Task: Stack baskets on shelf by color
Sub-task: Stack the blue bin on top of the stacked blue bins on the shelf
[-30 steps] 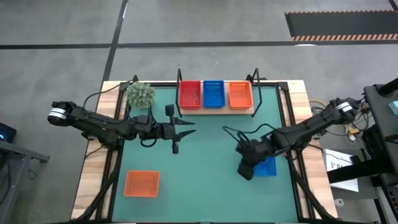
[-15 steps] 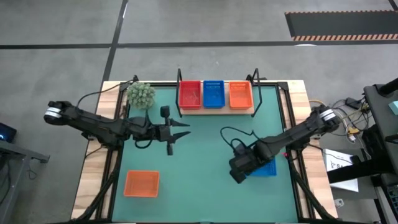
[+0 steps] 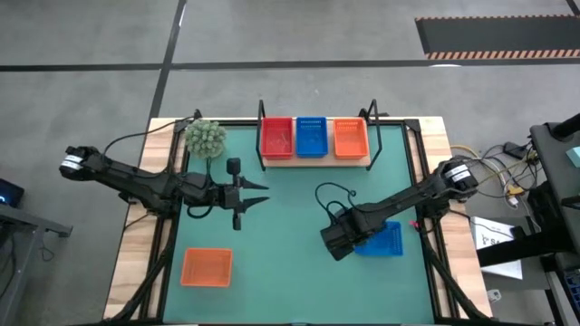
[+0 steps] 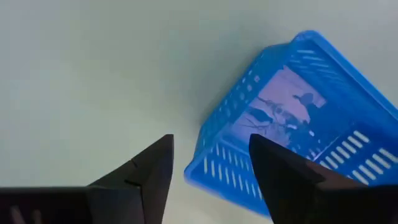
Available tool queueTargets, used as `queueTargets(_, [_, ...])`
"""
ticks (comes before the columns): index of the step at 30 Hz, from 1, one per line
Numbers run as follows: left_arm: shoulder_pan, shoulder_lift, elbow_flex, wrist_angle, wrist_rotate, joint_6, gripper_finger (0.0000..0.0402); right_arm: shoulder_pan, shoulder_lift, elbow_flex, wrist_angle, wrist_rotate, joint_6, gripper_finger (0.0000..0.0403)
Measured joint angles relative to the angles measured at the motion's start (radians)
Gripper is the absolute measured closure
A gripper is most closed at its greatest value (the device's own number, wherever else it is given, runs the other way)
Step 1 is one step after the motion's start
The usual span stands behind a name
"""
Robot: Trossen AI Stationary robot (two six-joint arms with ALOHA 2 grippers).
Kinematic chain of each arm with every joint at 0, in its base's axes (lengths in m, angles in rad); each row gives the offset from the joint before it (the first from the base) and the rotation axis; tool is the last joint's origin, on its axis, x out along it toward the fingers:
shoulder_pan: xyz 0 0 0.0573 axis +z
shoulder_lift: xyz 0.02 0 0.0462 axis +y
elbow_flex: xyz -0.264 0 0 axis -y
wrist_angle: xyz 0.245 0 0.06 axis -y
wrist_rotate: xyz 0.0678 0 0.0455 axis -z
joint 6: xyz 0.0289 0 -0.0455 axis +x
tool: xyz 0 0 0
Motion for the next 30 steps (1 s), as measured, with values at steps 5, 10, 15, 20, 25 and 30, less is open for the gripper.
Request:
queueTargets(5, [0.000,-0.001,-0.002,0.004,0.000,0.002,0.0300,-0.008,0.046,-0.024,0.001,0.023,-0.028,0.0205])
queueTargets(10, [0.000,-0.001,-0.002,0.004,0.000,0.003,0.0300,-0.009,0.088,-0.027,0.004,0.026,-0.059,0.0232])
queueTargets(15, [0.000,-0.001,-0.002,0.004,0.000,0.003,0.0300,-0.009,0.109,-0.027,0.004,0.025,-0.068,0.0279])
queueTargets(20, [0.000,-0.001,-0.003,0.005,0.000,0.003,0.0300,-0.009,0.109,-0.027,0.005,0.026,-0.068,0.0336])
queueTargets(25, [0.000,-0.001,-0.003,0.005,0.000,0.003,0.0300,-0.009,0.109,-0.027,0.007,0.022,-0.080,0.0385])
queueTargets(30, [0.000,-0.001,-0.003,0.006,0.000,0.003,0.0300,-0.009,0.088,-0.009,0.003,-0.028,-0.205,0.0394])
